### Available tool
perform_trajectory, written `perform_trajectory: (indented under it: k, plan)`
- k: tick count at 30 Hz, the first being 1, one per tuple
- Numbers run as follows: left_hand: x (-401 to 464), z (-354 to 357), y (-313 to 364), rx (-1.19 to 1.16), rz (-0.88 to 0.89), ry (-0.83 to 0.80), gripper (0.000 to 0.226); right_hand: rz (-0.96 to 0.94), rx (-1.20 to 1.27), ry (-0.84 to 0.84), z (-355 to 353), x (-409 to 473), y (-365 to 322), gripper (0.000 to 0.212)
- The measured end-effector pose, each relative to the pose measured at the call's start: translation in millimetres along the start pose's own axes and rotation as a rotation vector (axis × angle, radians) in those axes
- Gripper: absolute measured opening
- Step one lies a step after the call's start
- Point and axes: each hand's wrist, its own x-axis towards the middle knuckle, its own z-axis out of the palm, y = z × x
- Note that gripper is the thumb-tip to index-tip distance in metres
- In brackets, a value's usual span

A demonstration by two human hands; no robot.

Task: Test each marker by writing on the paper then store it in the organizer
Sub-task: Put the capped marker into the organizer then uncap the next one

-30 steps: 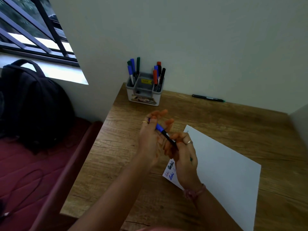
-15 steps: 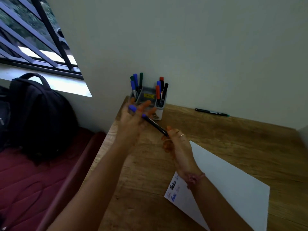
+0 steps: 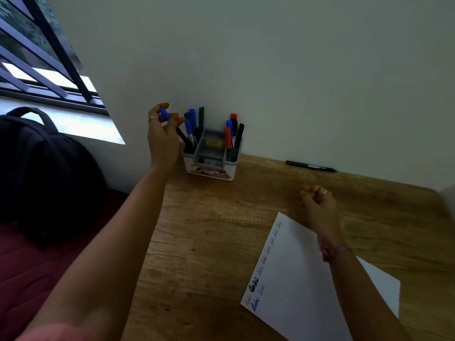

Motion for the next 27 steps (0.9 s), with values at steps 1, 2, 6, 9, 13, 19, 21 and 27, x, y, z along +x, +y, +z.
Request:
perform_trajectory:
  k: [1,2,6,9,13,19,21,27]
  plan:
    - [1,2,-4,0.027,0.012,0.002,0.029,-0.018,-0.03,0.008,-2,5,1,0.01]
    - [2,5,-6,0.065,0.026,0.006,0.032,-0.038,-0.059,0.013,-4,10,2,0.009]
    - [9,6,-18,0.334,0.063,-0.119,0.042,-0.068,-0.145,0.018,-5,32,4,0.009]
    - [4,7,-24,0.425,0.02,-0.201,0.049,-0.081,-0.216,0.011,-2,46,4,0.011]
    - [-11,-1,-24,0.334,-0.052,-0.016,0.058,-0.121,-0.342,0.011,0,67,2,0.011]
    - [-65,1,-17,0.199,-0.048,0.119,0.033,-0.335,-0.738,0.098,-7,103,4,0.026]
    - [-88,8,-14,0.125,-0.089,0.094,0.026,-0.36,-0.936,0.039,-4,110,6,0.03]
    - [-145,31,-8,0.013,-0.214,-0.023,0.02,-0.342,-1.228,-0.062,4,125,19,0.033]
